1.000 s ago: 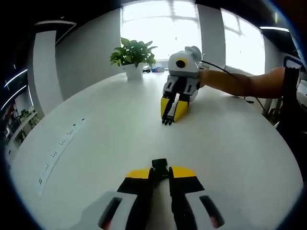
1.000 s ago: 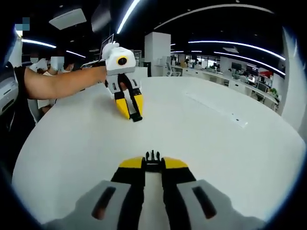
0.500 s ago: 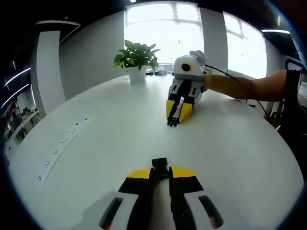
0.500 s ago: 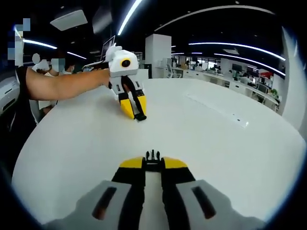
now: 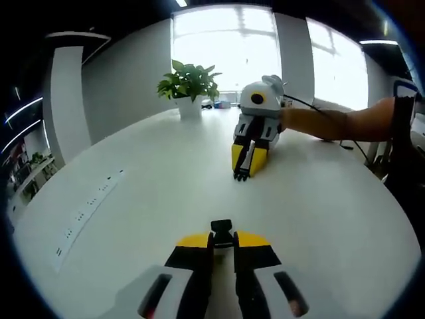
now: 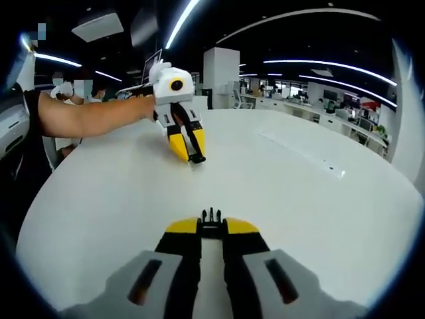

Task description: Snap the two parts of the plastic buckle together until the buckle closes and remains connected.

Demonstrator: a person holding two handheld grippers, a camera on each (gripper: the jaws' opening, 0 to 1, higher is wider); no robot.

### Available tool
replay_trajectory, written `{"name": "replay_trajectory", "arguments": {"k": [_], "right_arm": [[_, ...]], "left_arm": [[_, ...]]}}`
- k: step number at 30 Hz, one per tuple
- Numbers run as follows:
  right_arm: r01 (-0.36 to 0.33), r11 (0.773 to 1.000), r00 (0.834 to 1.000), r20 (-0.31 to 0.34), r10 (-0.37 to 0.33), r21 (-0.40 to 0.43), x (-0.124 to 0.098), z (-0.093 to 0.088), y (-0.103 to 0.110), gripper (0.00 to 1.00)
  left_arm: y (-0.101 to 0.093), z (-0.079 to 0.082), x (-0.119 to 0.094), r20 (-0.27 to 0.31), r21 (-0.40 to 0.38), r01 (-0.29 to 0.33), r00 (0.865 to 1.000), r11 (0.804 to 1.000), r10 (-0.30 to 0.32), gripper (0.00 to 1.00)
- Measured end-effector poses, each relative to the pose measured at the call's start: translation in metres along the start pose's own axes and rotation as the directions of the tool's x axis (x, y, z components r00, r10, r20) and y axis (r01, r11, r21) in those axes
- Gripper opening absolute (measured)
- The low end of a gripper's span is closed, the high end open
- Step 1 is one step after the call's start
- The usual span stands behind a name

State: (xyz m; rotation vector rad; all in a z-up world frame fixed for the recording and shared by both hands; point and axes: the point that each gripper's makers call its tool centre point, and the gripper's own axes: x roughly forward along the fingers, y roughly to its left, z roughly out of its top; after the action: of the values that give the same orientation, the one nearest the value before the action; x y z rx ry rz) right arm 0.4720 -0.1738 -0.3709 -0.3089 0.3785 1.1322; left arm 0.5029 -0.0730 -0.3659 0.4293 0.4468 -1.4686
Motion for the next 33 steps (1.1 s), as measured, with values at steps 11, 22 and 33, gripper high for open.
{"name": "replay_trajectory", "arguments": {"k": [11,22,33], "right_arm": [[-0.006,1.000,1.000,0.008,0.006,-0.007,0.000,0.006,0.002,0.11],[-0.030,0.999,1.000,0.006,0.030,-0.015,0.006,0.014,0.009,0.11],[-0.049,0.998,0.999,-0.009,0.049,-0.032,0.010,0.016,0.013,0.11]], "left_arm": [[-0.004,0.000,-0.002,-0.020,0.003,0.004,1.000,1.000,-0.004,0.09],[-0.011,-0.004,-0.005,-0.049,0.013,0.024,0.999,1.000,-0.024,0.09],[-0.013,-0.006,-0.006,-0.062,0.015,0.040,0.997,0.999,-0.039,0.09]]}}
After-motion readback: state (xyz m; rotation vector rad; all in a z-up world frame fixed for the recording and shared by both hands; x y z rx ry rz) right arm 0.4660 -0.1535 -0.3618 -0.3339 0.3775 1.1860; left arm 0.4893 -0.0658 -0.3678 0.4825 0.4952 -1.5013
